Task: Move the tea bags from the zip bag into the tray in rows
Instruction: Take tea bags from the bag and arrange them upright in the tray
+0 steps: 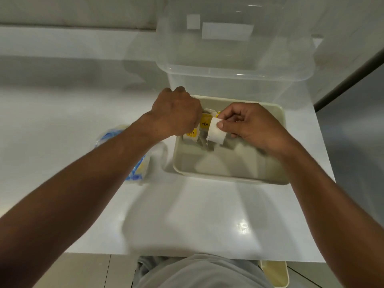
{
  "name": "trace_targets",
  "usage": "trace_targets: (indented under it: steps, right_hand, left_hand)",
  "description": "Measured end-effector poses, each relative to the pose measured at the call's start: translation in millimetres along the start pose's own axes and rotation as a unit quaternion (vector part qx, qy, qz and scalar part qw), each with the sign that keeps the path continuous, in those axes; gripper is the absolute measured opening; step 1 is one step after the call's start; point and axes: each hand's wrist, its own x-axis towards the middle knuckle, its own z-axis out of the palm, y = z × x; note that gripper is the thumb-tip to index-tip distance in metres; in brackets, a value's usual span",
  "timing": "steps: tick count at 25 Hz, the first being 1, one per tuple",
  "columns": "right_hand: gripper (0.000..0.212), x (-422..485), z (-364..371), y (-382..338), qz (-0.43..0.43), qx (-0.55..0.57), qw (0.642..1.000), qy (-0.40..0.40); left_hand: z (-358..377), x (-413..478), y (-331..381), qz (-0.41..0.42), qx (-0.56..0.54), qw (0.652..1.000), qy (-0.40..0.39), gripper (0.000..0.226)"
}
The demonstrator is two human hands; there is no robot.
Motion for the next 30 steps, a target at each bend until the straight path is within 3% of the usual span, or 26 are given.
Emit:
trace_targets:
  steps: [5, 7, 13, 19, 22, 26, 30]
  right_hand:
    - [0.006, 11.1, 17.0, 12.0, -0.003, -0.126, 0.992, 0.025]
    - [0.01, 15.5, 23.7, 16.5, -0.001, -0.172, 0.985, 0.01]
    - [0.008, 30.4, 30.9, 26.3, -0.001, -0.213, 0.977, 0.034]
    - [0.01, 42.0, 42.8, 36.2, -0.001, -0.288, 0.957, 0.039]
    - [0.008, 41.4, 42.7, 34.6, 0.002, -0.275, 0.961, 0.012]
    - [0.009, 47.9, 39.7, 32.9, 0.051, -0.183, 0.979, -0.071]
    - [0.019, 56.4, 44.2, 35.3, 0.038, -0.255, 0.966, 0.0]
  left_hand:
    - [3.2, 5.0, 5.5, 0.004, 0.07, 0.997, 0.015, 0.034]
    - [5.9, 6.6, 6.4, 0.0, 0.051, 0.999, 0.005, 0.03]
    - [15.6, 10.5, 6.2, 0.006, 0.071, 0.996, 0.055, 0.042]
    - [24.7, 11.1, 14.9, -0.013, 0.079, 0.995, 0.062, 0.008]
    - [24.6, 11.1, 14.3, -0.032, 0.077, 0.995, 0.057, 0.012]
    - [16.5, 11.2, 13.2, -0.031, 0.074, 0.996, 0.023, 0.037]
    - [11.8, 13.8, 18.7, -0.048, 0.092, 0.994, 0.021, 0.029]
